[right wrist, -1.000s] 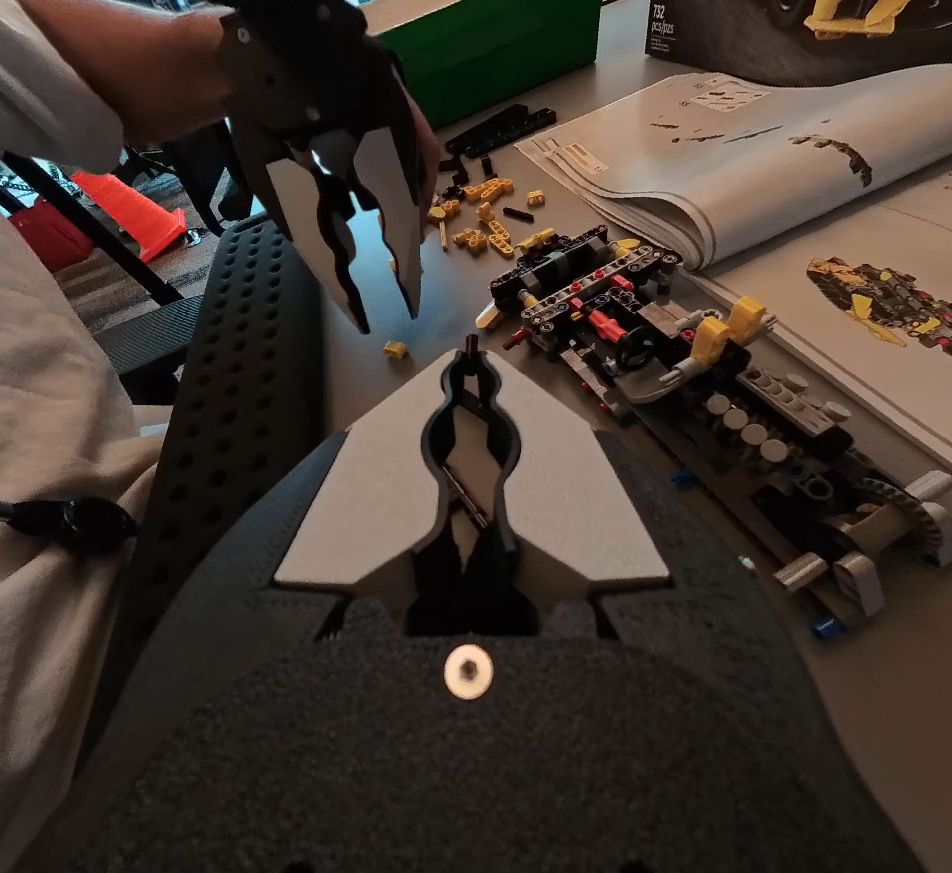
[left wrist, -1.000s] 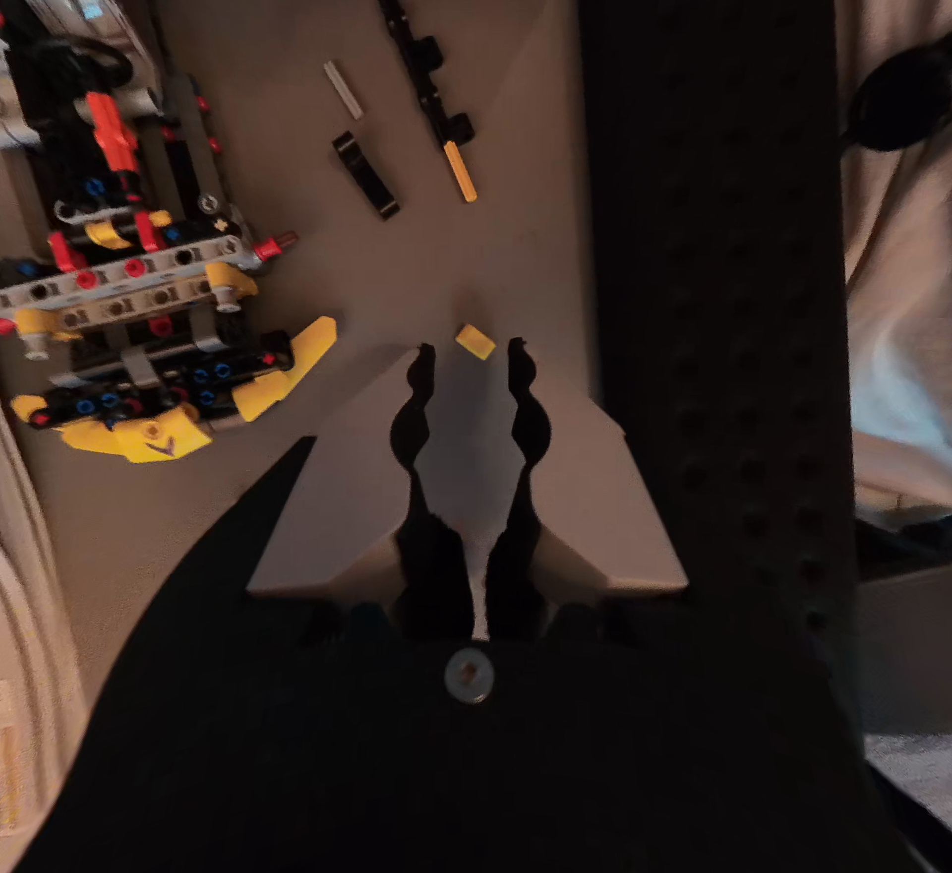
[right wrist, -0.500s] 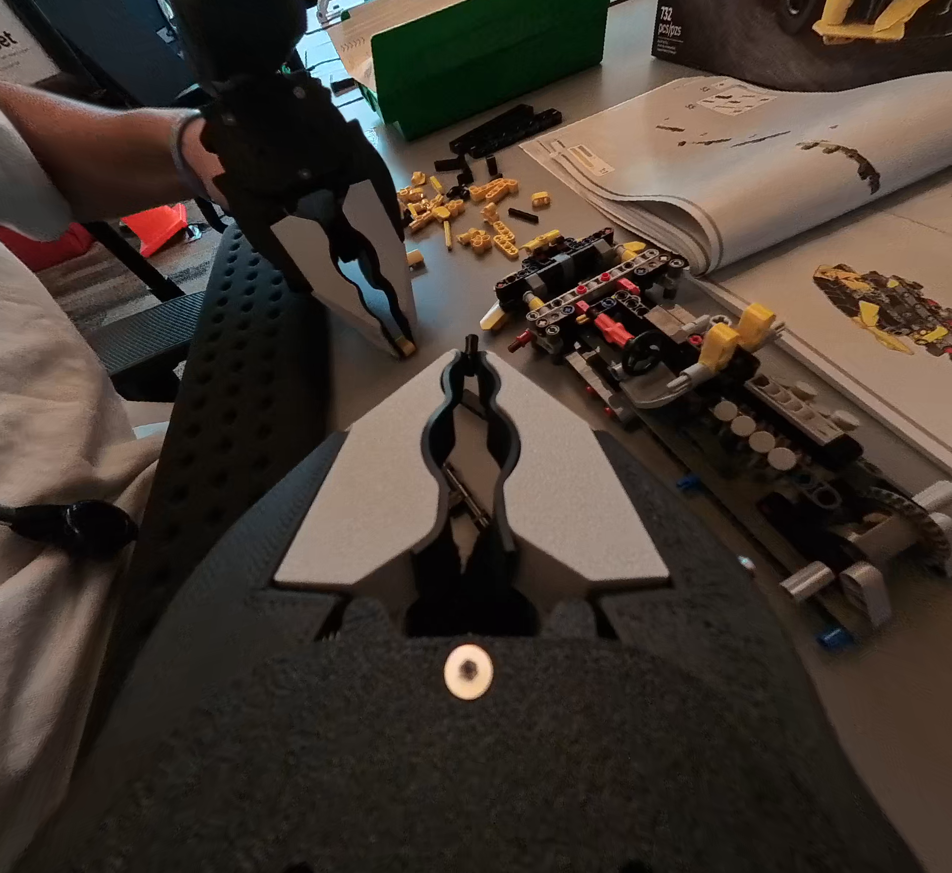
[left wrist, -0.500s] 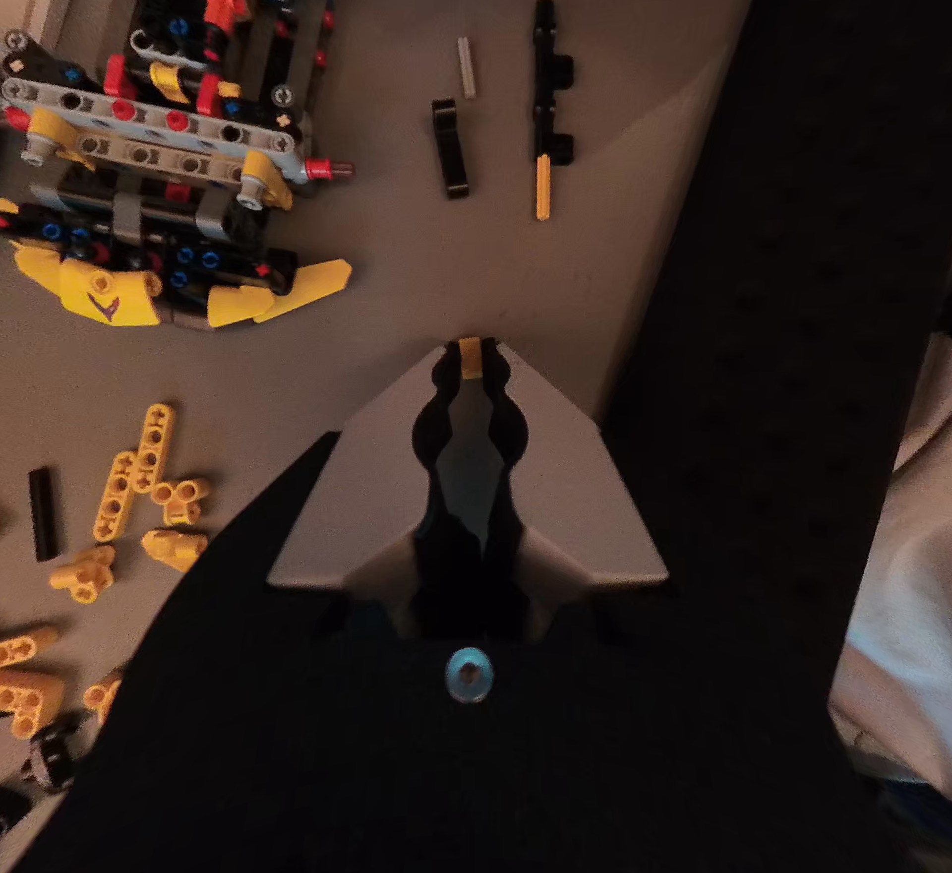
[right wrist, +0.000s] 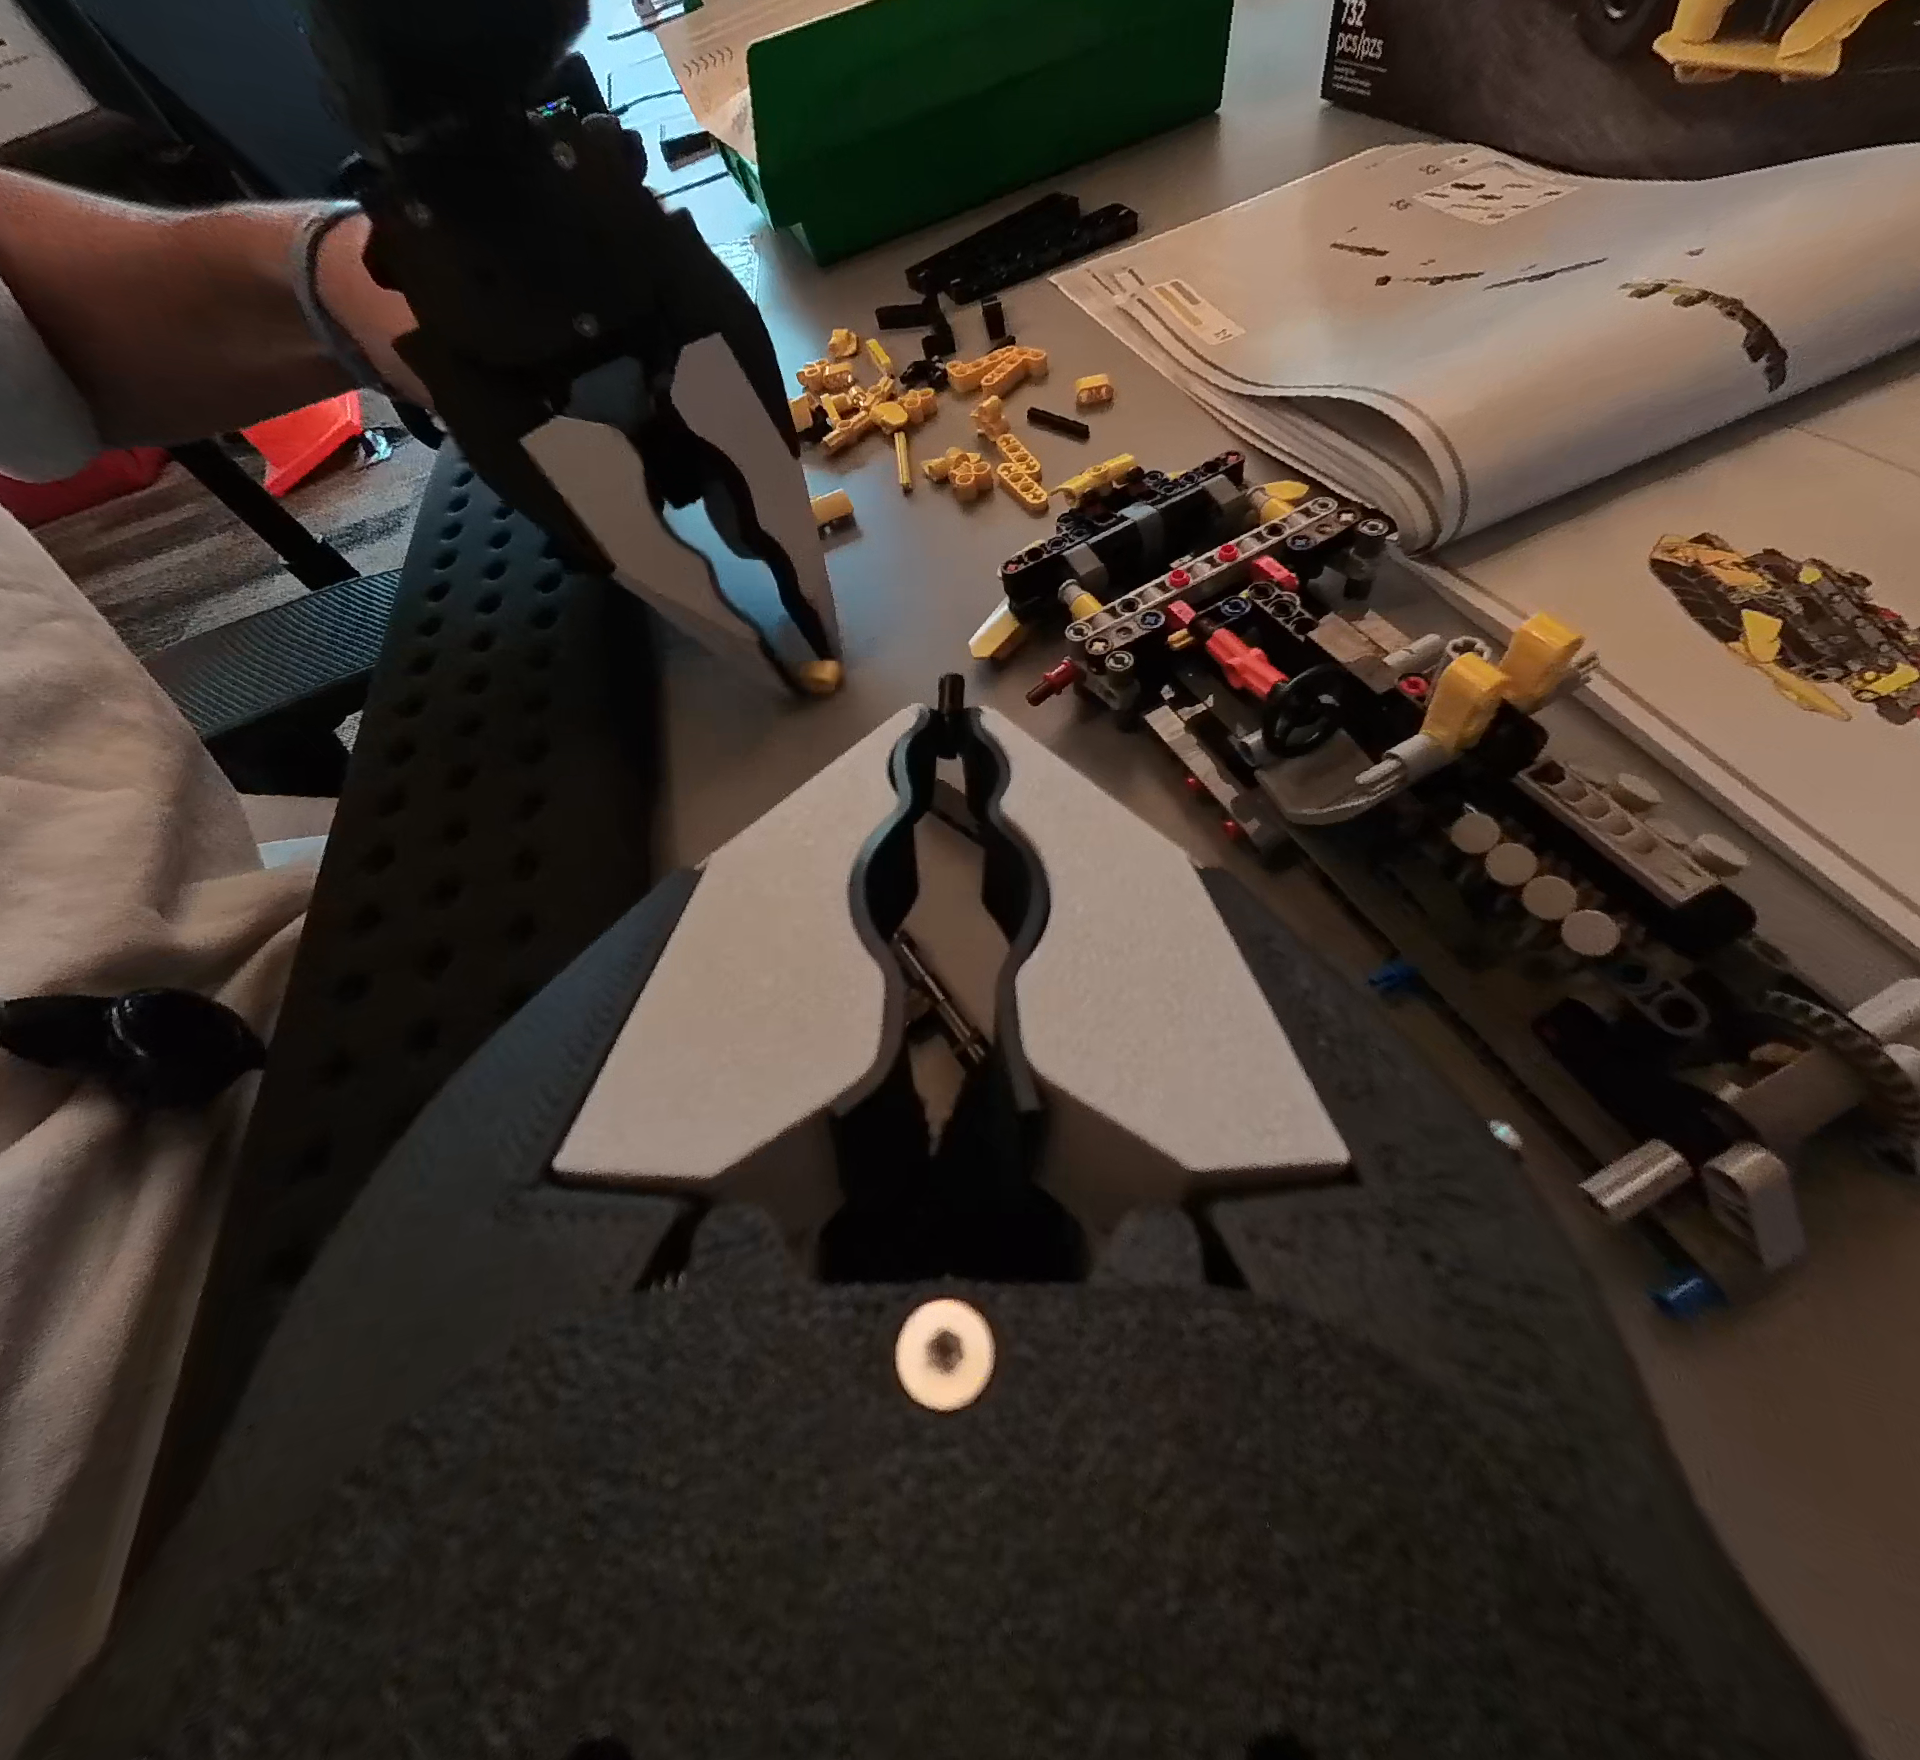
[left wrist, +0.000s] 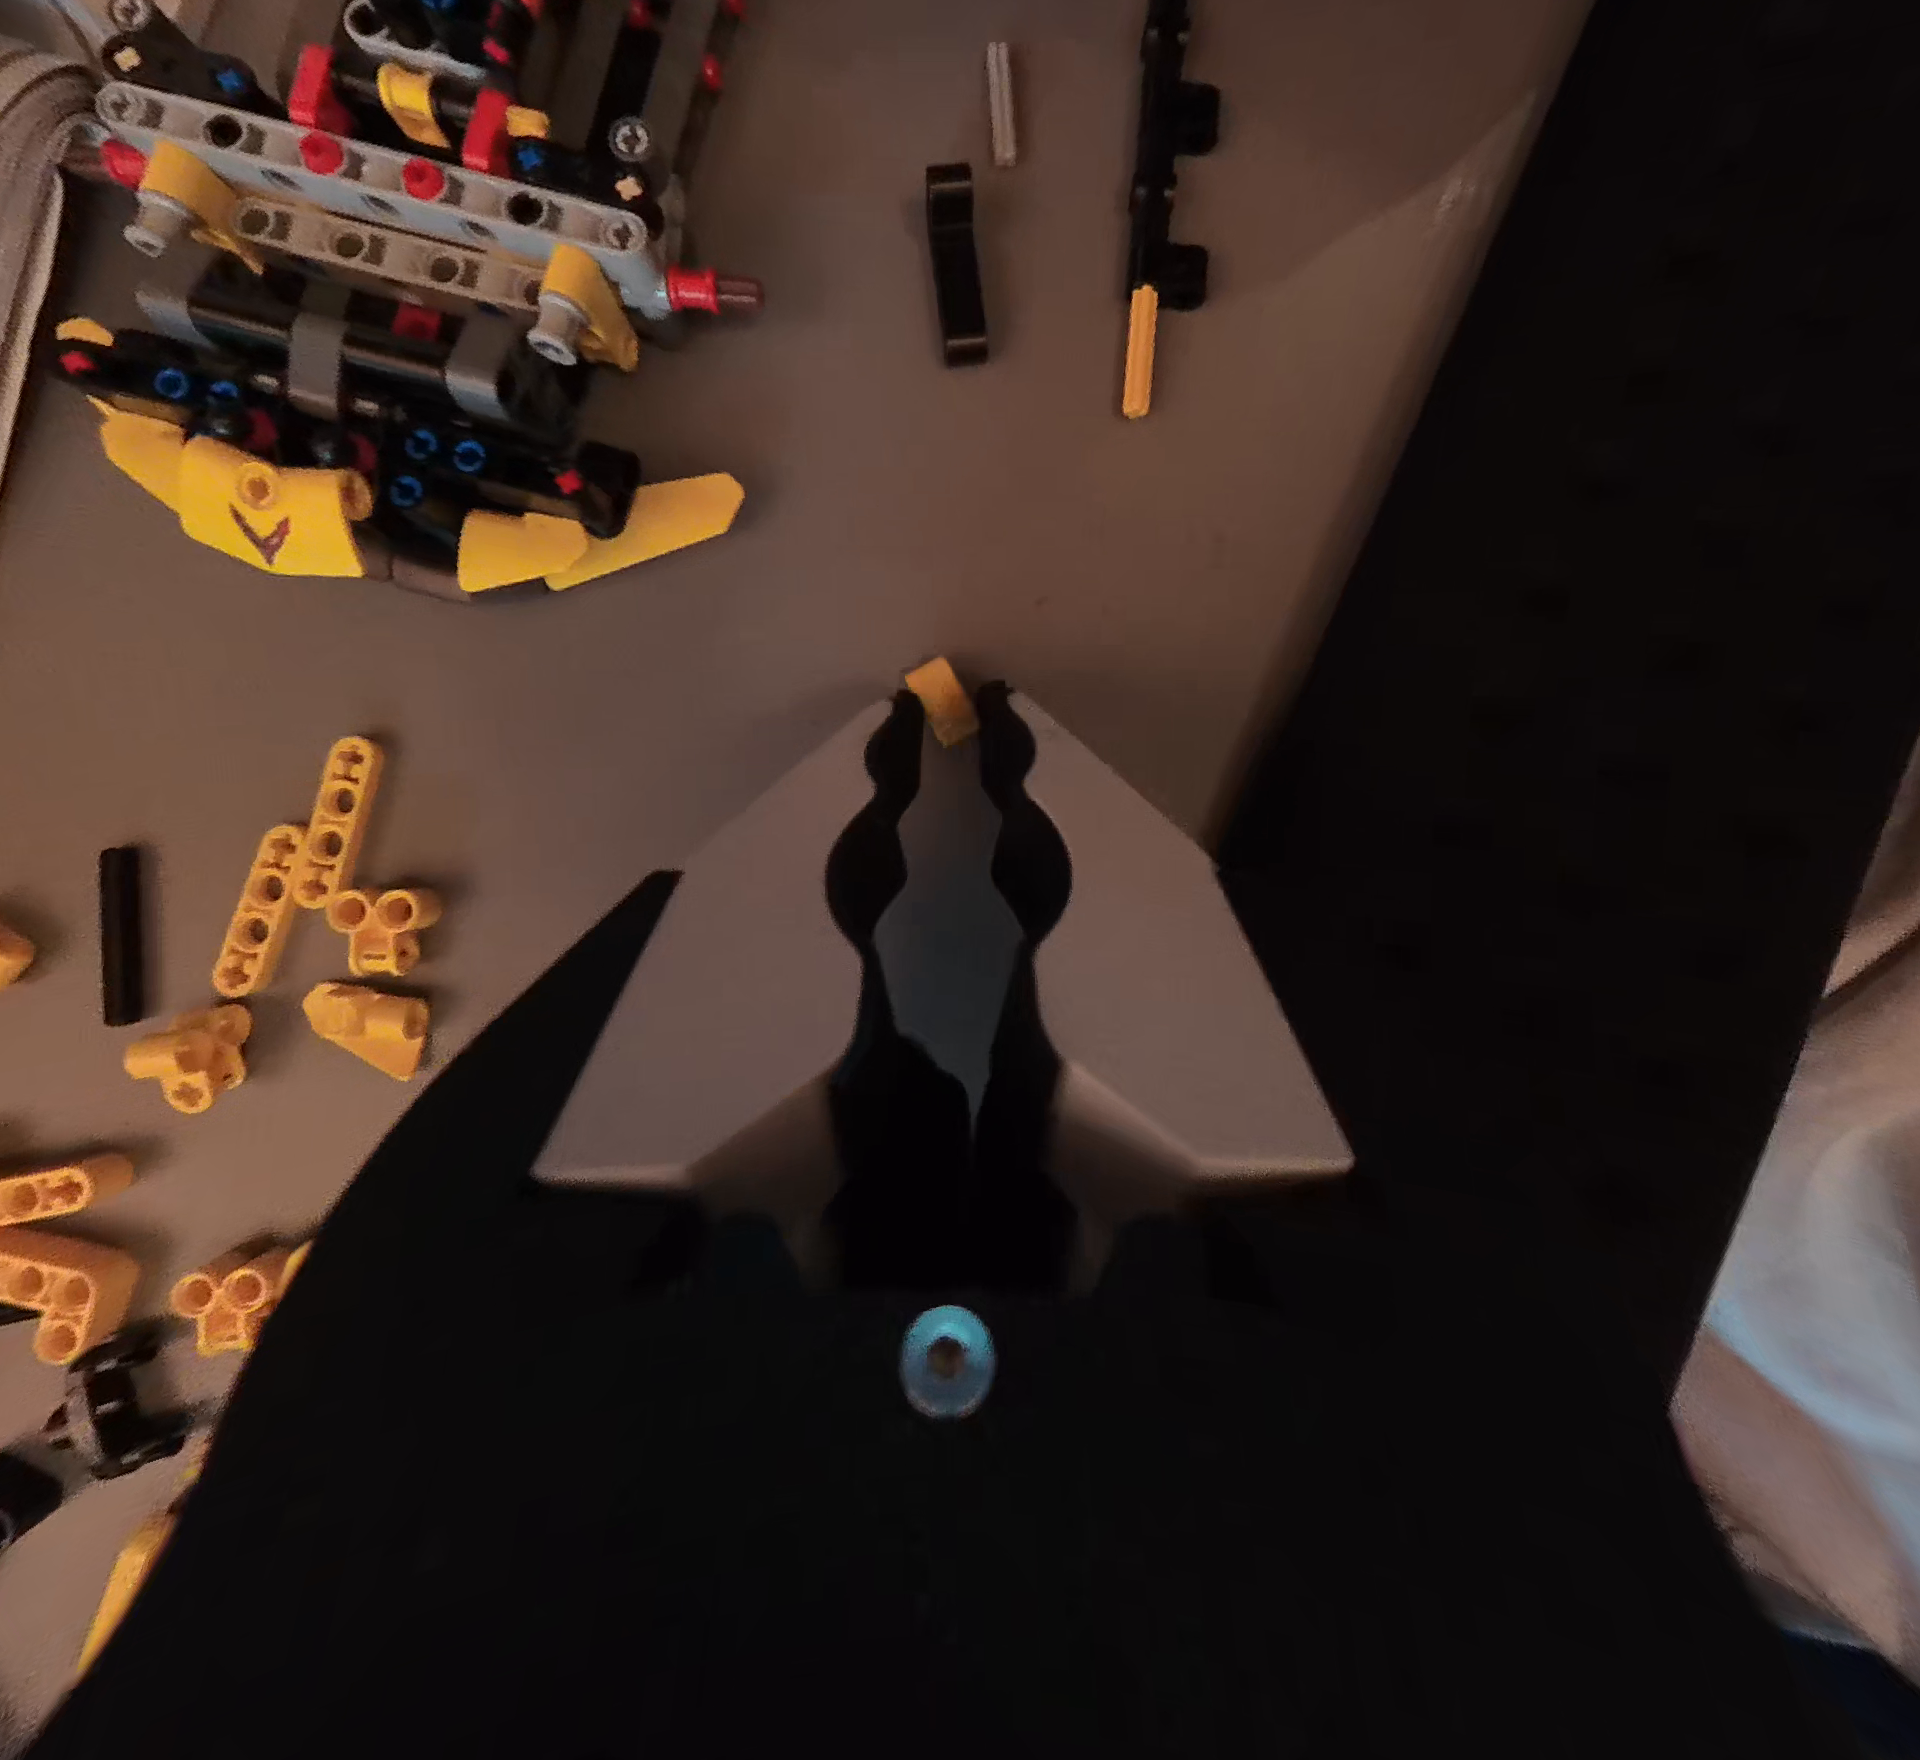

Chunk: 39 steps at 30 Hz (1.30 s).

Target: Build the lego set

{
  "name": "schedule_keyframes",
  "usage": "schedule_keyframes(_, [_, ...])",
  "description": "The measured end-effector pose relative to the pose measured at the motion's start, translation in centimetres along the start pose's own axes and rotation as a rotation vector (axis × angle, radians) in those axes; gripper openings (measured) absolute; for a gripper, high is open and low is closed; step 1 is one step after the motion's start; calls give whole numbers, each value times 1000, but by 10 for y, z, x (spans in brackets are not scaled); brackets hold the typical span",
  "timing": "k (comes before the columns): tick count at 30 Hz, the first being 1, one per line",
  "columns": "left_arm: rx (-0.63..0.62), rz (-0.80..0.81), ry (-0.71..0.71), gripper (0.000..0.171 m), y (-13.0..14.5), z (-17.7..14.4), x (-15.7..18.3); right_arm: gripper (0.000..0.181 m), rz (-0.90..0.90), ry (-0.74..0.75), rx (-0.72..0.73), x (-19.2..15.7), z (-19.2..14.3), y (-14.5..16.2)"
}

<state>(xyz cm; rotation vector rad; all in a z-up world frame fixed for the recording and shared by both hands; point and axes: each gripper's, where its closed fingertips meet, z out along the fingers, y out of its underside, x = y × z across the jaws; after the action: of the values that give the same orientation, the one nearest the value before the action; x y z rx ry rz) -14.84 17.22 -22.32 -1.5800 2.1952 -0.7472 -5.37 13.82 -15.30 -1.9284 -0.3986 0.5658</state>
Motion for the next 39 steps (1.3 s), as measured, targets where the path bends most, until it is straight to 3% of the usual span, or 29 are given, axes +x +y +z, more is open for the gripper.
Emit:
schedule_keyframes(6, [20,-16,-12,6,-7,1,-1,4,-1,-4,15,-2,0,-4])
schedule_keyframes(8, [175,-31,18,7,-40,-5,7,4,15,12,48,-5,2,-11])
schedule_keyframes(11, [406,-90,-79,6,-85,-16,-5,4,76,90,116,-9,7,-25])
schedule_keyframes(15, [580,-90,-207,7,-107,-19,-15,3,234,121,199,-13,13,-25])
schedule_keyframes(20, [609,27,-320,6,-115,-22,-11,3,251,135,172,-9,16,-20])
schedule_keyframes(30, [502,305,-504,5,-106,-15,-13,3,238,125,128,-9,20,-14])
schedule_keyframes(39, [503,302,-500,6,-105,-14,-12,3,250,116,125,-9,21,-12])
